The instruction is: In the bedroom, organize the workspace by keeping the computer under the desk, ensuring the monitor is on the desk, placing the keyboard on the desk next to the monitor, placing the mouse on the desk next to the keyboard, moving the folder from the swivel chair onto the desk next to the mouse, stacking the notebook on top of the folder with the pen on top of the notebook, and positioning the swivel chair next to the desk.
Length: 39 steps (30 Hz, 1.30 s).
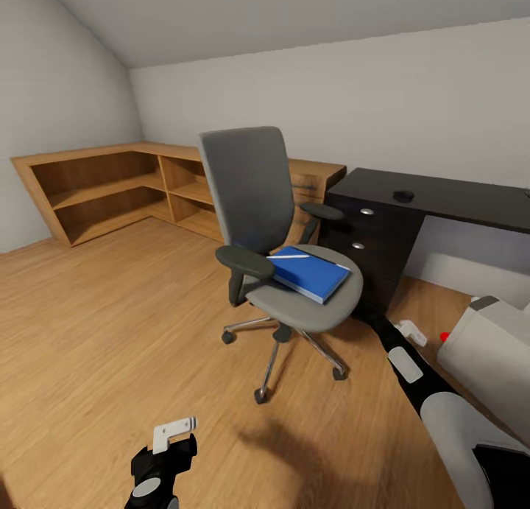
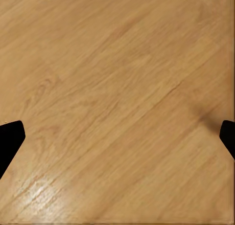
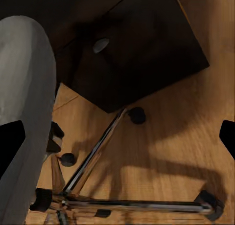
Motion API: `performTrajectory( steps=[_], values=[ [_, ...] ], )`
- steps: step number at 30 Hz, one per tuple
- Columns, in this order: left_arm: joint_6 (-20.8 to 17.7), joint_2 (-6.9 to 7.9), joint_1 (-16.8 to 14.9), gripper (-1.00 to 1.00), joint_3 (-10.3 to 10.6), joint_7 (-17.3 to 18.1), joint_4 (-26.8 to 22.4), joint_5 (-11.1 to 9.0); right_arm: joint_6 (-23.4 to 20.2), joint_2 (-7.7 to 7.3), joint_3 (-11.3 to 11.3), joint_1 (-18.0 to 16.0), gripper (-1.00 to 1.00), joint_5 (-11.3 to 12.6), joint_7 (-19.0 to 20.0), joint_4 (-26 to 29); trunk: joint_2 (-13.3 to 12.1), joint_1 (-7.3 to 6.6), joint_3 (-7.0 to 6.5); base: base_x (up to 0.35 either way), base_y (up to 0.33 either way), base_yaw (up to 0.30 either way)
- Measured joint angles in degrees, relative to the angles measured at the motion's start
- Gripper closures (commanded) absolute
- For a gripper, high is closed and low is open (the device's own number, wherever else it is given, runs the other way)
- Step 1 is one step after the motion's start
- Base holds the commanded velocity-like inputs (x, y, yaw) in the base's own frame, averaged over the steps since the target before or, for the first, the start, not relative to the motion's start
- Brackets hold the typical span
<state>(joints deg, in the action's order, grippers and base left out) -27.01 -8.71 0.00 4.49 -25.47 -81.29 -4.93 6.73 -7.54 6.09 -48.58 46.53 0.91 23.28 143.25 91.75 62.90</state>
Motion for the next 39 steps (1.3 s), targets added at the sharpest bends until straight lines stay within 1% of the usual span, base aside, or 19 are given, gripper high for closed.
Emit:
performTrajectory(
  steps=[1, 3, 4, 7, 10, 13, 15, 16, 30, 34, 39],
  values=[
    [0.00, 0.00, 0.00, -1.00, 0.00, 0.00, 0.00, 0.00, 0.03, 1.06, -0.01, 0.00, -1.00, -0.44, 0.02, -0.14, 0.00, -0.01, 0.00, -0.037, -0.029, 0.000],
    [0.00, 0.00, 0.00, -1.00, 0.00, 0.00, -0.01, 0.00, 0.04, 2.52, -0.01, 0.00, -1.00, -1.93, 0.04, -0.30, 0.00, -0.01, 0.00, -0.018, -0.014, 0.000],
    [-0.01, 0.00, 0.00, -1.00, 0.00, 0.00, -0.01, 0.00, 0.05, 3.41, 0.00, 0.04, -1.00, -3.24, 0.01, -0.34, 0.00, -0.01, 0.00, -0.010, -0.008, 0.000],
    [-0.01, 0.00, 0.00, -1.00, -0.01, 0.00, -0.01, 0.00, 0.00, 4.42, 0.02, 0.10, -1.00, -4.96, -0.03, -0.36, 0.00, -0.01, 0.00, -0.002, -0.002, 0.000],
    [-0.01, 0.00, 0.00, -1.00, -0.01, 0.00, -0.01, 0.00, 0.01, 4.52, 0.08, 0.13, -1.00, -5.15, -0.03, -0.35, 0.00, -0.01, 0.00, 0.000, 0.000, 0.000],
    [-0.01, 0.00, 0.01, -1.00, 0.09, -0.05, -0.12, 0.00, 0.03, 5.16, 0.31, 0.15, -1.00, -5.31, -0.12, -0.30, 0.01, -0.02, 0.00, 0.000, 0.000, 0.004],
    [0.00, 0.00, 0.02, -1.00, 0.18, -0.06, -0.22, -0.01, 0.05, 5.90, 0.34, 0.14, -1.00, -5.40, -0.11, -0.26, 0.01, -0.02, 0.00, 0.000, 0.000, 0.119],
    [0.00, 0.00, 0.01, -1.00, 0.23, -0.07, -0.24, -0.01, 0.04, 6.07, 0.04, 0.16, -1.00, -5.23, -0.04, -0.32, 0.00, -0.01, 0.00, 0.000, 0.000, 0.166],
    [0.65, 0.00, 0.03, -1.00, 0.44, -0.05, -0.30, -0.01, -0.02, 6.33, 0.46, 0.12, -1.00, -5.63, -0.08, -0.18, 0.01, -0.03, 0.44, 0.006, 0.000, 0.232],
    [0.86, -0.08, 0.01, -1.00, 0.51, -0.01, -0.28, 0.00, 0.10, 6.36, 0.09, 0.36, -1.00, -5.51, -0.06, -0.23, 0.02, -0.06, 0.53, 0.254, 0.000, 0.043],
    [0.87, -0.07, 0.01, -1.00, 0.51, -0.01, -0.28, 0.00, 0.18, 6.37, 0.28, 0.49, -1.00, -5.96, -0.04, -0.10, 0.02, -0.06, 0.53, 0.317, 0.000, 0.002]
  ],
)
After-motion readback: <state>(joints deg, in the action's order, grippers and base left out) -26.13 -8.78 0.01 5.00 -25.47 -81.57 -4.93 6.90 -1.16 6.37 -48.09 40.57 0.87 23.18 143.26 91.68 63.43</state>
